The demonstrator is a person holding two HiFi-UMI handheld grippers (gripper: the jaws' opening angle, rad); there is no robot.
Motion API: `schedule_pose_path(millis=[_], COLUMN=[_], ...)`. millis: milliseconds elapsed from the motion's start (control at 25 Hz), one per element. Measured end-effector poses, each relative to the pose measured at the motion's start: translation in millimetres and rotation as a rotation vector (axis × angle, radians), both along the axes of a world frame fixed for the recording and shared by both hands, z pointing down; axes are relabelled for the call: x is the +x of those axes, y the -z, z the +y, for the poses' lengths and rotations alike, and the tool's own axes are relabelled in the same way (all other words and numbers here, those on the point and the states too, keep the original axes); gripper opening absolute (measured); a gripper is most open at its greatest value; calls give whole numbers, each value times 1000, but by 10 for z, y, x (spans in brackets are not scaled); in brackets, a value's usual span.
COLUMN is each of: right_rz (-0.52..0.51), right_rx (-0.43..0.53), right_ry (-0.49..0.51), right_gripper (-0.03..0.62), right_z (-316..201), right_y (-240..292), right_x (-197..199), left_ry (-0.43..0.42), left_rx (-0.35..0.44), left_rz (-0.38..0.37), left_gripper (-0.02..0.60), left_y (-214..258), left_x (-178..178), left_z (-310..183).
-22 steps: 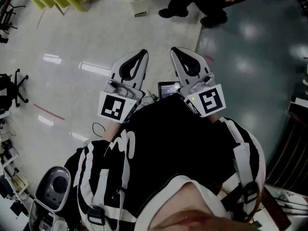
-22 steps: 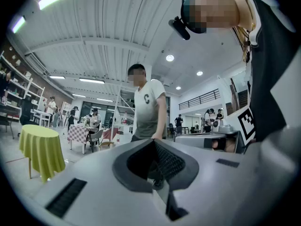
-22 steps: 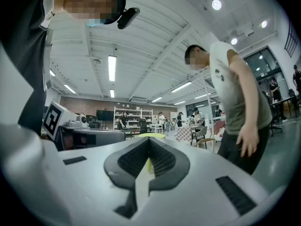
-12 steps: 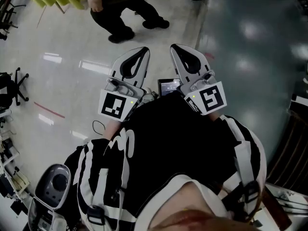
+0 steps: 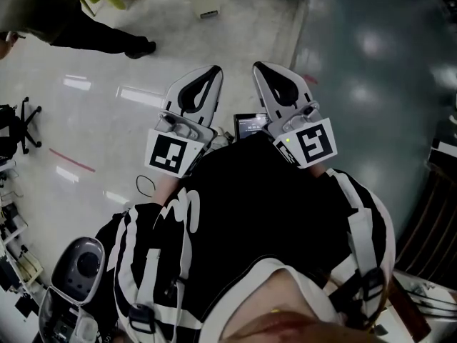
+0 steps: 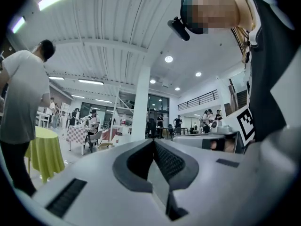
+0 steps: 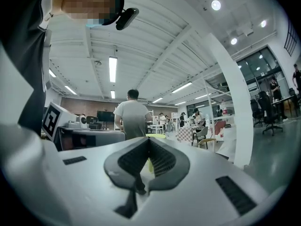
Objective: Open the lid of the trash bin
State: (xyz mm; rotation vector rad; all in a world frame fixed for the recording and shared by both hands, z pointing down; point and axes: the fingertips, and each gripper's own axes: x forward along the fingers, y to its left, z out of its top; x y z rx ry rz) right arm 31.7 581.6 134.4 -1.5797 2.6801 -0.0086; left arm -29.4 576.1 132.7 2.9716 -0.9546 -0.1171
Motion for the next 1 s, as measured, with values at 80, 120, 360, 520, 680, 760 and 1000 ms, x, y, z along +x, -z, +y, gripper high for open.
schedule_pose_path(millis=[80,120,360,520,680,760,1000], right_rz=[1,1,-3,-2,-3,-5,-15], right_rx=[-3,-6,-15,-21,-21,-23,-46], right_ry=[1,0,-17,-33,-52,-63,-95], right_gripper=[9,9,9,9,9,9,9], right_z=[9,1,-81,-109,-126,-120,-100], right_y=[10,6,-25,-30,-74,-93,-184], right_x=[-28,-45,-168,-286,-434,-515,-704], left_ry=[-1,-3,-16,-30,-48,-58,-88], left_rx=[3,3,-1,-3,-4,-7,-18], left_rz=[0,0,0,-1,-6,-5,5], left_gripper=[8,8,8,8,8,8,8], left_y=[17,17,-15,-31,-80,-100,-180], left_x=[-22,-37,-164,-276,-422,-502,-676], left_z=[11,2,-74,-103,-118,-121,-152])
